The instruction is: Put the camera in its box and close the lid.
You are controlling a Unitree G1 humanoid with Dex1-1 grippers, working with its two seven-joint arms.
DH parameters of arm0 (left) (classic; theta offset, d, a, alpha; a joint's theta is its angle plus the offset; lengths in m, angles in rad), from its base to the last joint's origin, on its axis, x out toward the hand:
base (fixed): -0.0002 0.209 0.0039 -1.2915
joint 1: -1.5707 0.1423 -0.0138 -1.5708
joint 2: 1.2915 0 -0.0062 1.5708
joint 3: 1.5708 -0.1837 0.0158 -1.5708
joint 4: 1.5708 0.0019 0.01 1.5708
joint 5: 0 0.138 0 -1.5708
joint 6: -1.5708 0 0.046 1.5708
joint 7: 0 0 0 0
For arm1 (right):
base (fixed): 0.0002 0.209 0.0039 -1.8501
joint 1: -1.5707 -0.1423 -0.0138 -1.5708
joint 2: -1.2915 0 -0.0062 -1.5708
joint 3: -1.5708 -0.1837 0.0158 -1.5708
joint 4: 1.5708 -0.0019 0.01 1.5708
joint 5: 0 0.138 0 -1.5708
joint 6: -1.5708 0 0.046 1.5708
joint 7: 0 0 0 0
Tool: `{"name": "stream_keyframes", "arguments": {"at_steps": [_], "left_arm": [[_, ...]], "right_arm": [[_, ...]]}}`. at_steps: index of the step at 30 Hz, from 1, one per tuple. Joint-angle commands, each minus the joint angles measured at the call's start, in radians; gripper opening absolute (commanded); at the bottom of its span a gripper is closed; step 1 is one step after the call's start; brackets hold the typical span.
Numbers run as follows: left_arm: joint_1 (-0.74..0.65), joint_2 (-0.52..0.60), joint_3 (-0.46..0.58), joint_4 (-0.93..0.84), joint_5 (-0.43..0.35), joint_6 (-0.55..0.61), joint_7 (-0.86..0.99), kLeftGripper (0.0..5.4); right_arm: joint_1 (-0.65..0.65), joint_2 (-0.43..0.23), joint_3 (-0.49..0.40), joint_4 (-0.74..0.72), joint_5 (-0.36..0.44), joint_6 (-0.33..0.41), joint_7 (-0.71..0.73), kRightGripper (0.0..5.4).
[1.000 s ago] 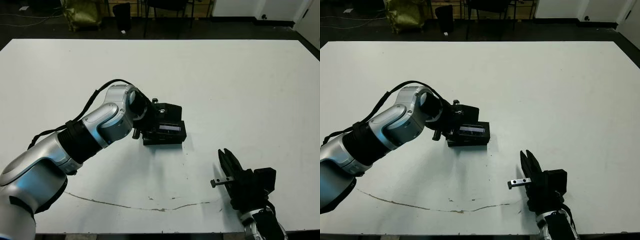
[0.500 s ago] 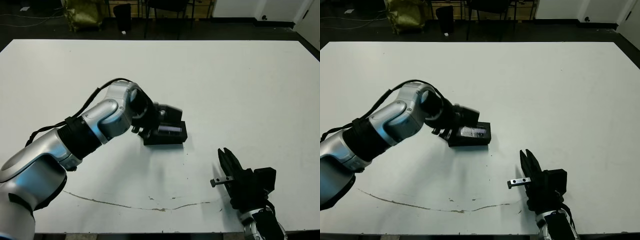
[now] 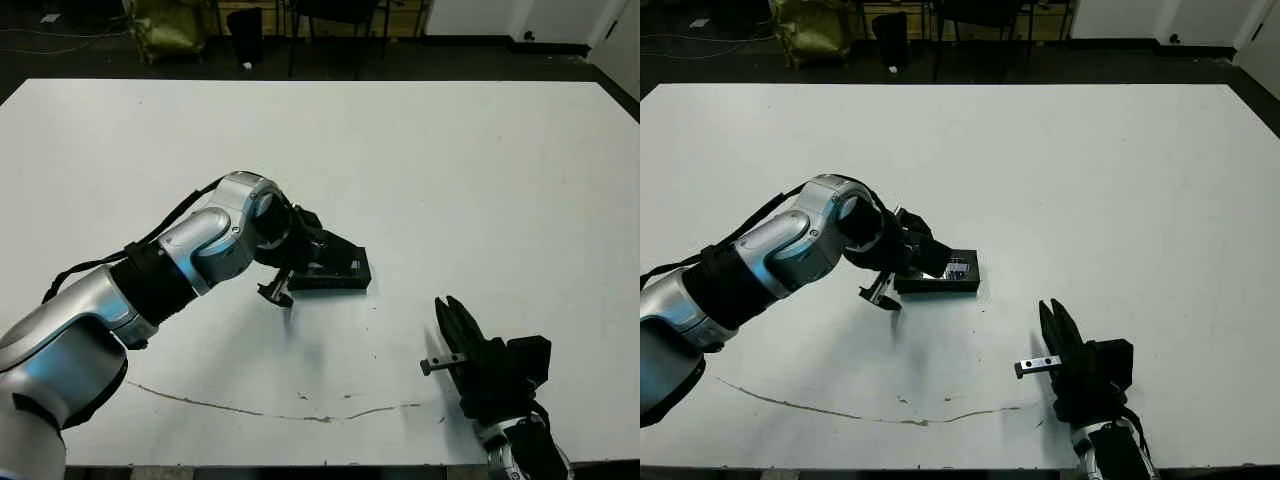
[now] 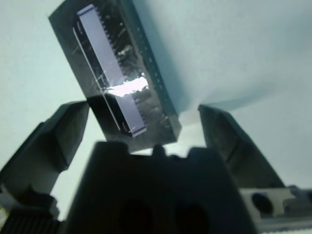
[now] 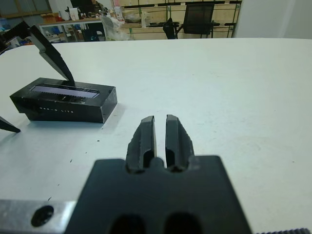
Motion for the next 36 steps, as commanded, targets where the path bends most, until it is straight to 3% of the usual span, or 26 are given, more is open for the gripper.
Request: {"name": "stream_keyframes", "arguments": {"at_steps": [1, 5, 12, 16, 24, 28, 32, 36], "left_arm": [[0.093, 0.017, -0.032, 0.018, 0.015, 0.011, -0.018, 5.39], [0.114, 0.044, 0.004, 0.036, 0.014, -0.047, 0.011, 5.39], [0.135, 0.088, 0.072, 0.098, 0.047, -0.024, 0.075, 5.39], [0.183, 0.130, 0.122, 0.127, 0.017, -0.069, 0.102, 5.39], [0.277, 0.216, 0.136, 0.104, 0.050, -0.096, 0.135, 5.39], [0.330, 0.272, 0.171, 0.071, 0.017, -0.150, 0.131, 5.39], [0.351, 0.327, 0.258, -0.008, -0.070, -0.094, 0.061, 5.39], [0.439, 0.272, 0.564, -0.190, -0.228, 0.165, 0.232, 4.75]], "right_arm": [[0.017, -0.002, -0.002, -0.014, -0.002, 0.044, -0.012, 0.00], [0.017, -0.002, -0.003, -0.014, -0.001, 0.045, -0.013, 0.00], [0.010, -0.003, -0.010, 0.002, 0.010, 0.030, -0.002, 0.00], [0.009, -0.009, -0.014, -0.002, 0.005, 0.036, 0.000, 0.00], [0.010, -0.013, -0.026, -0.007, 0.012, 0.045, 0.011, 0.00], [0.016, -0.013, -0.026, -0.016, 0.006, 0.052, 0.008, 0.00], [0.010, -0.013, -0.029, 0.004, 0.009, 0.026, 0.017, 0.00], [0.016, -0.009, -0.026, -0.009, 0.009, 0.046, 0.011, 0.00]]}}
